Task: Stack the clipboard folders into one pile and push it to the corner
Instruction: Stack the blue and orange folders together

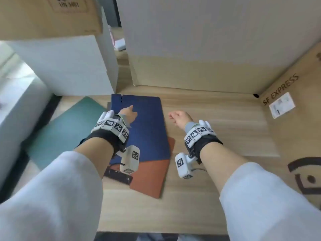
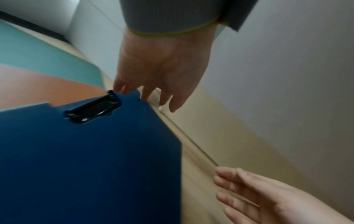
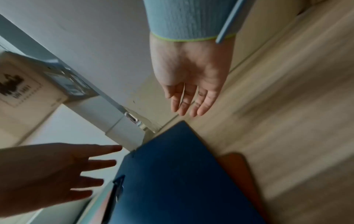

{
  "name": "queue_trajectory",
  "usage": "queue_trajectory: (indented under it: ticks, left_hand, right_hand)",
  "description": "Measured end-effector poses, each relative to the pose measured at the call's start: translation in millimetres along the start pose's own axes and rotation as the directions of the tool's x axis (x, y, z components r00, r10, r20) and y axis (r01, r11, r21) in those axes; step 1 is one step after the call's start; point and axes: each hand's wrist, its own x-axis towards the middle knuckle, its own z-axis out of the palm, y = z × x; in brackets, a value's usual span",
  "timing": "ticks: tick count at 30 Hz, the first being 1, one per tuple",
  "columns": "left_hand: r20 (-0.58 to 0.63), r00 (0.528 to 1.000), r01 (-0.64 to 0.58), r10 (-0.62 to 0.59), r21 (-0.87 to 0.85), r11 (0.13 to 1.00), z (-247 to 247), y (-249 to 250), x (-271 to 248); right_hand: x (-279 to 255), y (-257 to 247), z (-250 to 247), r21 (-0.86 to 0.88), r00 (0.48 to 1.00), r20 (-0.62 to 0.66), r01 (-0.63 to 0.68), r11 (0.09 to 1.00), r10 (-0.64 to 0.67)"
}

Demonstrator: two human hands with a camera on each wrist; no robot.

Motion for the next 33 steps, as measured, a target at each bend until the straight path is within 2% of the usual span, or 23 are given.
queue_trajectory:
  ticks: [2,4,5,8,12,18,21,22,26,31,33]
  left_hand:
    - [-0.057,0.993,0.113,-0.108,0.105,0.988,11.4,-23.8,12.1]
    - [-0.132,0.97,0.22,-0.204,0.115,0.969,27.0,-47.1,31.4]
    - [-0.145,0.961,0.246,-0.235,0.07,0.967,31.0,-50.8,30.7]
    - [-0.132,0.947,0.304,-0.292,0.084,0.949,37.8,-43.8,20.2]
    - [-0.142,0.939,0.326,-0.313,0.075,0.942,42.0,-34.6,24.3]
    - [-0.114,0.973,0.203,-0.2,0.02,0.979,49.8,-20.1,16.2]
    - [0.013,0.996,0.088,-0.088,-0.04,0.995,55.5,-6.7,11.1]
    - [0.026,0.997,0.076,-0.076,-0.019,0.997,56.8,-4.8,9.9]
    - [-0.082,0.994,0.085,-0.069,0.218,0.972,53.5,-18.4,9.9]
    - [0.038,0.993,0.086,-0.108,0.379,0.922,44.4,-36.1,20.6]
    - [0.062,0.995,0.046,-0.076,0.389,0.92,47.2,-31.9,25.8]
  right_hand:
    - [-0.5,7.4,7.4,-0.065,0.999,0.018,-0.027,0.998,0.028]
    - [-2.3,16.1,17.7,-0.154,0.995,0.054,-0.07,0.986,0.079]
    - [-1.5,19.6,22.0,-0.173,0.994,0.06,-0.079,0.982,0.09]
    - [-2.0,21.7,30.5,-0.147,0.988,0.077,-0.122,0.982,0.134]
    - [0.0,24.1,34.6,-0.04,0.985,0.053,-0.161,0.986,0.163]
    - [6.4,36.4,10.3,0.053,0.946,-0.056,-0.317,0.947,0.32]
    - [7.7,52.2,-13.5,0.064,0.914,-0.139,-0.377,0.924,0.382]
    - [6.2,56.2,-21.9,0.062,0.907,-0.151,-0.388,0.92,0.393]
    - [-3.0,75.8,-59.1,0.107,0.896,-0.21,-0.376,0.92,0.391]
    - [-19.1,106.8,-98.0,0.179,0.839,-0.299,-0.419,0.89,0.455]
    - [-27.9,118.3,-107.7,0.205,0.817,-0.312,-0.441,0.874,0.485]
